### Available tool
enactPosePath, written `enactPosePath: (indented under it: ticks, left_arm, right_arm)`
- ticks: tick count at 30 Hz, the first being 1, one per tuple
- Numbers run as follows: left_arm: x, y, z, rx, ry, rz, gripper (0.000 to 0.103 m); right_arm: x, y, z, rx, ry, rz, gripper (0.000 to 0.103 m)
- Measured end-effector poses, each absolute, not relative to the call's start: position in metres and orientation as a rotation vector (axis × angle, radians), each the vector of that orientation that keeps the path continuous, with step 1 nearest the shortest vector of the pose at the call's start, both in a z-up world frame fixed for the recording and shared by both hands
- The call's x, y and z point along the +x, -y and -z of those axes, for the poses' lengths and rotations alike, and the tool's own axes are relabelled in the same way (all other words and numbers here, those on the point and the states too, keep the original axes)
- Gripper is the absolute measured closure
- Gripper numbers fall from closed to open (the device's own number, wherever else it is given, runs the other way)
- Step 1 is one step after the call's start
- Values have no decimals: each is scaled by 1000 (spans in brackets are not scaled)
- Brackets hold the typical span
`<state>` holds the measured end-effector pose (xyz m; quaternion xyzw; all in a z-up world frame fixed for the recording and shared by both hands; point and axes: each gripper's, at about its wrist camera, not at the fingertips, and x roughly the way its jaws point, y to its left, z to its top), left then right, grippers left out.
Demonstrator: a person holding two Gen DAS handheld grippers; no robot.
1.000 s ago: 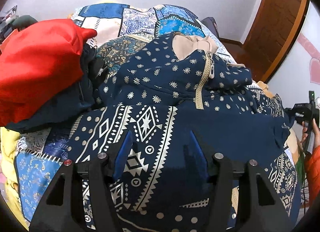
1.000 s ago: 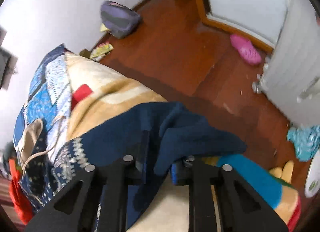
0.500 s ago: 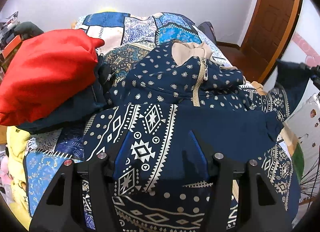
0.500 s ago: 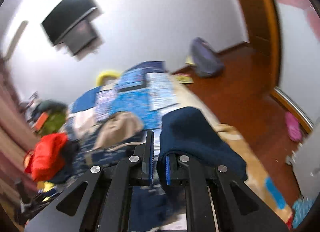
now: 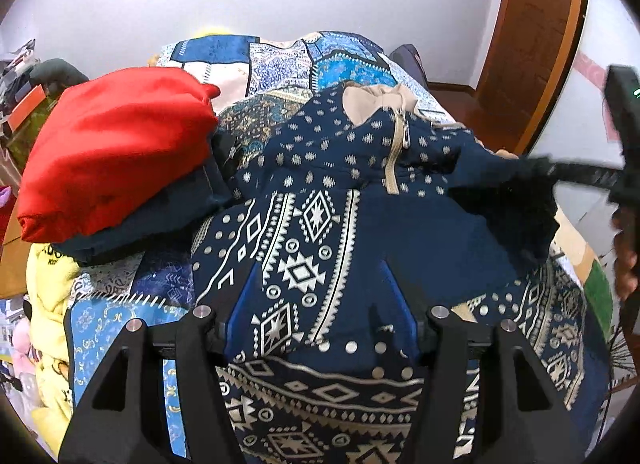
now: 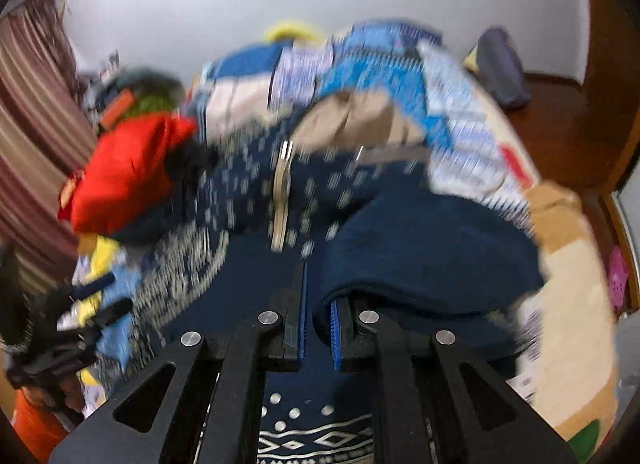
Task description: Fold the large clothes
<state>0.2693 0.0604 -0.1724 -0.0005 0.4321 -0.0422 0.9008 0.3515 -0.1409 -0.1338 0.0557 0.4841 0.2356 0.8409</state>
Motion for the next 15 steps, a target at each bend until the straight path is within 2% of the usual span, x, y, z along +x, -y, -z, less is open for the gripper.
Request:
enactPosePath:
  ticks: [5,7,8,10,15]
  left_arm:
    - [264,-64,182,-5,-915,80,36]
    - [263,-65,185,-7,-924,81,36]
    - [263,-65,187,-7,-929,83,36]
    - [262,-63,188,-5,-936,83,36]
    - [266,-52,182,0,-932,102,36]
  right_arm:
    - [351,123,175,96,-1192,-488,93]
    - [348,120,185,65,-1283,-485,79]
    - [347,119,186,62,-1298,-495,76]
    - [342,123,179,55,-1286,-517,58]
    - [330,134,157,31,-1267,-543,56]
